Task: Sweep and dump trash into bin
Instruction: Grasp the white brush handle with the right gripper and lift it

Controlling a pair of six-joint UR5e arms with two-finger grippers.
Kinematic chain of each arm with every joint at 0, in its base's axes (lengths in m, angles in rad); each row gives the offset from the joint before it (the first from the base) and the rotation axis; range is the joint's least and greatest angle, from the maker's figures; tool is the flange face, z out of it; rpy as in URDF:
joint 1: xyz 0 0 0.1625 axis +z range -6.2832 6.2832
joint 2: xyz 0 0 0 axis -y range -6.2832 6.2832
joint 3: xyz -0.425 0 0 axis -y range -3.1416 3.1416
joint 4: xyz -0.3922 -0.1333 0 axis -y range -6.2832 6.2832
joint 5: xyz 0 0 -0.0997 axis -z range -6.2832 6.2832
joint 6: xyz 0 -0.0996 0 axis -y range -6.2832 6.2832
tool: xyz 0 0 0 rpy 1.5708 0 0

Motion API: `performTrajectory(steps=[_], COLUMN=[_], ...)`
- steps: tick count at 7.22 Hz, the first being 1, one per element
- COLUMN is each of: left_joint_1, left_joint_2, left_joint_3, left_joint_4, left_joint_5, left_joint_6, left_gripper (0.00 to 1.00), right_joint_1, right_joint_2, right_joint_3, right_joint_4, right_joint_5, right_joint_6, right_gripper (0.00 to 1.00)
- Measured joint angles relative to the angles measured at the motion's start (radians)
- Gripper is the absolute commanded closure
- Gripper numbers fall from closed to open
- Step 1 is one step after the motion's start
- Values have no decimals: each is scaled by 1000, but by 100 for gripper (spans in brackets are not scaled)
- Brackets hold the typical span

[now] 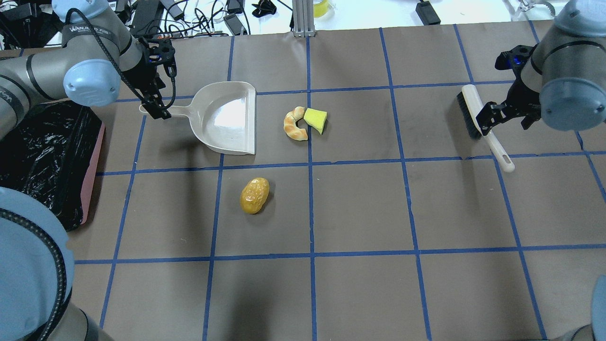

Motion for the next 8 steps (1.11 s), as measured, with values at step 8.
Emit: performTrajectory(steps=[8], left_joint_1=[0], left_joint_2=[-84], left_joint_3=[-7], left_joint_4=[60], left_joint_5=[-25], left_joint_6=[46], left_gripper=[0], right_joint_1=[-11], right_joint_2=[67], right_joint_3=[30], right_joint_4=[-11], right_joint_5=[-10], right_joint_6=[-31], right_gripper=[27])
